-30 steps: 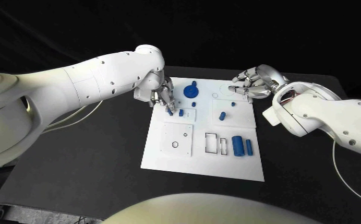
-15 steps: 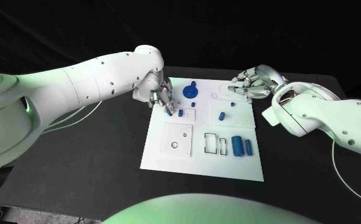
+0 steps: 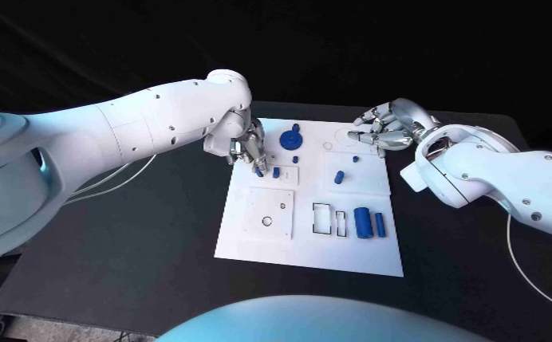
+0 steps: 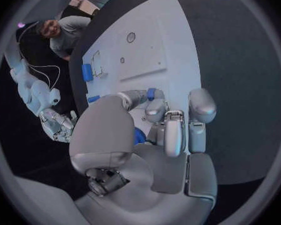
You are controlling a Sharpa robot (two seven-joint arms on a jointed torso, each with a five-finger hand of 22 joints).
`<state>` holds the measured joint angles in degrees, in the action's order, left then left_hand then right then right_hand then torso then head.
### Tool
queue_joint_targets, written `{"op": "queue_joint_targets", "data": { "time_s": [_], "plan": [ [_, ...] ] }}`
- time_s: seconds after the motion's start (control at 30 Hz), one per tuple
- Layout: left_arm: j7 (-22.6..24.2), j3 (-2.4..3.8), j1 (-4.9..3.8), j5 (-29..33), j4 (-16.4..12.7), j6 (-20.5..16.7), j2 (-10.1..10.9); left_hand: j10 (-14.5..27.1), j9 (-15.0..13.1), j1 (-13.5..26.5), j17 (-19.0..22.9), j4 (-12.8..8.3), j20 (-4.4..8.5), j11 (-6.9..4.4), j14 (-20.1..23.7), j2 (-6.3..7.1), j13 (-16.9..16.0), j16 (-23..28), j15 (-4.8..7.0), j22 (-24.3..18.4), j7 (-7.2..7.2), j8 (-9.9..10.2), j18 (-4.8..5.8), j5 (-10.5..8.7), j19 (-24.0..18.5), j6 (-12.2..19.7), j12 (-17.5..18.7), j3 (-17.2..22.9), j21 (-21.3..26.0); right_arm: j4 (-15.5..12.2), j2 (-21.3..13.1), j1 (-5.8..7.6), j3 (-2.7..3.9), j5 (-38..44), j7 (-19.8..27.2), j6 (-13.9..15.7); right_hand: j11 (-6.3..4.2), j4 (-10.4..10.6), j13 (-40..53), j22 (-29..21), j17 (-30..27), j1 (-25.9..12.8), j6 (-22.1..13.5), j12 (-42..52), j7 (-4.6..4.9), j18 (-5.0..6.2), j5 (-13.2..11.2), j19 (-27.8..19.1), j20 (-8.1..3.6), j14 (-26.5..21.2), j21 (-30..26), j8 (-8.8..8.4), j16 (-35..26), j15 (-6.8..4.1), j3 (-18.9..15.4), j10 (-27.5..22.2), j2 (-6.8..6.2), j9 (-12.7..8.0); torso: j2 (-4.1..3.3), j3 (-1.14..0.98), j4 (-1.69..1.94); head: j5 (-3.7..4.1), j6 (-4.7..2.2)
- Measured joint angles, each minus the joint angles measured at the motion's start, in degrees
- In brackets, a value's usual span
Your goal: Assemble the parts on the task board
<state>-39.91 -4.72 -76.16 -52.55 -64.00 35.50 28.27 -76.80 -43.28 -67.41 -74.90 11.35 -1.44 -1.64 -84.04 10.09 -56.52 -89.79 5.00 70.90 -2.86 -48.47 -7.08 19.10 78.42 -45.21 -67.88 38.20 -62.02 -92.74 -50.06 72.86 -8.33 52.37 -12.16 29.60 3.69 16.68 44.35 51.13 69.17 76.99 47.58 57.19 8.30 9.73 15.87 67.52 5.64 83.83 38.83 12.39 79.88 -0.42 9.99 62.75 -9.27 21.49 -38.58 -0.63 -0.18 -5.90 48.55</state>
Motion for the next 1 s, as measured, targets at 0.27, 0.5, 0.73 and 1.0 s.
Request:
{"op": "queue_joint_targets", "data": {
  "time_s": [0.27,0.5,0.73,1.0],
  "plan": [
    [0.0,-0.06,-0.03,0.0,0.2,0.0,-0.3,0.0,0.0,0.0,0.0,0.0,0.00,0.00,0.0,-0.02,0.0,0.0,0.00,0.0,-0.09,0.0,-0.01,0.21,0.0,-0.1,0.0,0.0,0.0,0.0,0.0,0.00,0.00,0.0,0.0,0.0,0.00,0.0,0.0,0.0,0.0,0.0,0.0,0.0,0.00,0.00,0.0,0.0,0.00,0.0,0.0,0.00,0.0,0.00,0.0,0.0,0.00,0.0,0.01,-0.01,-0.01,-0.04,-0.04],
    [0.0,-0.12,-0.02,0.1,1.0,0.0,-0.8,0.0,-0.1,0.6,0.0,-0.2,0.00,0.00,0.0,-0.60,-0.1,0.0,0.00,0.0,-0.13,0.0,0.00,0.21,0.0,-0.3,0.0,-0.2,0.0,-0.1,0.0,0.00,0.01,0.0,0.0,0.0,0.00,-0.1,-0.1,-0.1,0.0,0.0,0.0,0.2,0.00,0.00,0.0,0.0,0.00,0.0,-0.2,0.03,0.0,0.00,0.1,0.0,0.00,0.0,0.01,-0.03,-0.02,0.00,0.08],
    [-0.1,-0.19,-0.02,0.2,1.4,0.0,-1.1,0.0,0.0,0.8,0.0,-0.3,0.00,0.00,0.0,-0.84,-0.1,0.0,0.00,0.1,0.02,0.0,0.00,-0.14,0.0,-0.1,0.0,-0.3,0.0,-0.1,0.0,0.00,0.01,0.0,0.0,-0.1,0.00,-0.1,-0.3,-0.2,-0.1,0.0,0.0,0.4,0.00,0.00,0.2,0.0,0.00,0.0,-0.3,0.24,0.0,0.00,0.4,0.0,0.00,0.0,0.01,-0.03,-0.04,0.09,0.16],
    [0.0,-0.28,-0.06,0.3,1.6,0.2,-1.2,0.0,0.0,0.8,0.0,-0.5,0.00,0.00,0.0,-0.84,-0.1,0.0,0.00,0.1,0.02,0.0,0.00,-0.17,0.0,-0.1,0.0,-0.5,0.0,-0.1,0.0,0.00,0.01,0.0,0.0,-0.1,0.00,-0.1,-0.3,-0.2,-0.1,0.0,0.0,0.4,0.00,0.00,0.2,0.0,0.00,0.0,-0.3,0.23,0.0,0.00,0.4,0.0,0.00,0.0,0.02,-0.03,-0.01,0.16,0.18]
  ]
}}
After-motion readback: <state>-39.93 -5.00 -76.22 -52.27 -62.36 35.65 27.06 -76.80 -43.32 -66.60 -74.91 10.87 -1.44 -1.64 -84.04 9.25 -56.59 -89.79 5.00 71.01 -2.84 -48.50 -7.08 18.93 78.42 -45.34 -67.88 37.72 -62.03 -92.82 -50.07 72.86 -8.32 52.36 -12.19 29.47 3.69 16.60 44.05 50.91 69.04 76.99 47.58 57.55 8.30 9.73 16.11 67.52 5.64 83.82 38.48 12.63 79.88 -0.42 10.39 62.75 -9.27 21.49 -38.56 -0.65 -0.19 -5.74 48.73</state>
